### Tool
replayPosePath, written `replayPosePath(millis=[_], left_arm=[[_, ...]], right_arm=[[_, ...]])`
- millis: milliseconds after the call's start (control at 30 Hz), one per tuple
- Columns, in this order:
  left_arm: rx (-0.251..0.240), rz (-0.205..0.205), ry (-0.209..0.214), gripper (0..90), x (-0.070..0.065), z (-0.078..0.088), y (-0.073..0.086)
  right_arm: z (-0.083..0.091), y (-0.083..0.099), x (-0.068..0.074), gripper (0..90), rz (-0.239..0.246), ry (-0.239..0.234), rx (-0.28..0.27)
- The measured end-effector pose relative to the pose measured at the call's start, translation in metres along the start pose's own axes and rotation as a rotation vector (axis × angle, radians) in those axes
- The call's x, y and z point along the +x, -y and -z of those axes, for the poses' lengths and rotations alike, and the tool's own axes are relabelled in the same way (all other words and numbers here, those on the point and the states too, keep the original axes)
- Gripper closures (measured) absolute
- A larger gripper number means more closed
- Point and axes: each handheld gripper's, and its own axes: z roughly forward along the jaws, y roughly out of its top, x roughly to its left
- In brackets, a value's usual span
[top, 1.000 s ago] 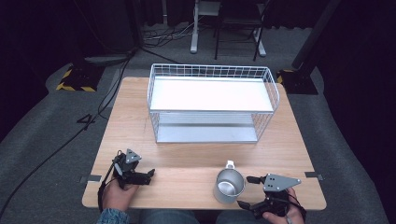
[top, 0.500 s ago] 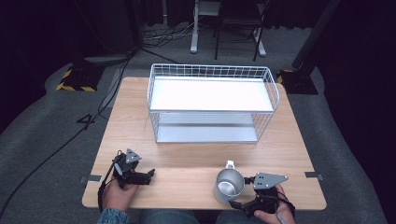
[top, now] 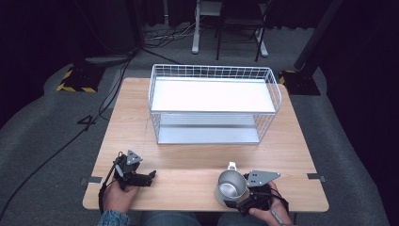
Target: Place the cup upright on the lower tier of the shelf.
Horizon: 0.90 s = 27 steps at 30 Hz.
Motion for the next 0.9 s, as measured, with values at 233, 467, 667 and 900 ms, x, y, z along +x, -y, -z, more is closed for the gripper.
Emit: replayPosePath(millis=[233, 467, 667, 900], left_arm=[[0.0, 0.002, 0.0, 0.4, 0.0, 0.0, 0.0], [0.0, 0.002, 0.0, 0.4, 0.0, 0.0, 0.0], [0.0, 0.002, 0.0, 0.4, 0.0, 0.0, 0.0], [0.0, 0.002, 0.0, 0.4, 0.0, 0.0, 0.0]], right_arm=[[-0.008, -0.004, -0.002, 3.5, 0.011, -0.021, -0.008], [-0.014, -0.007, 0.0, 4.4, 0.019, -0.007, -0.025], [-0.013, -0.007, 0.003, 6.1, 0.048, 0.021, -0.032], [-0.012, -0.009, 0.005, 6.9, 0.064, 0.034, -0.021]])
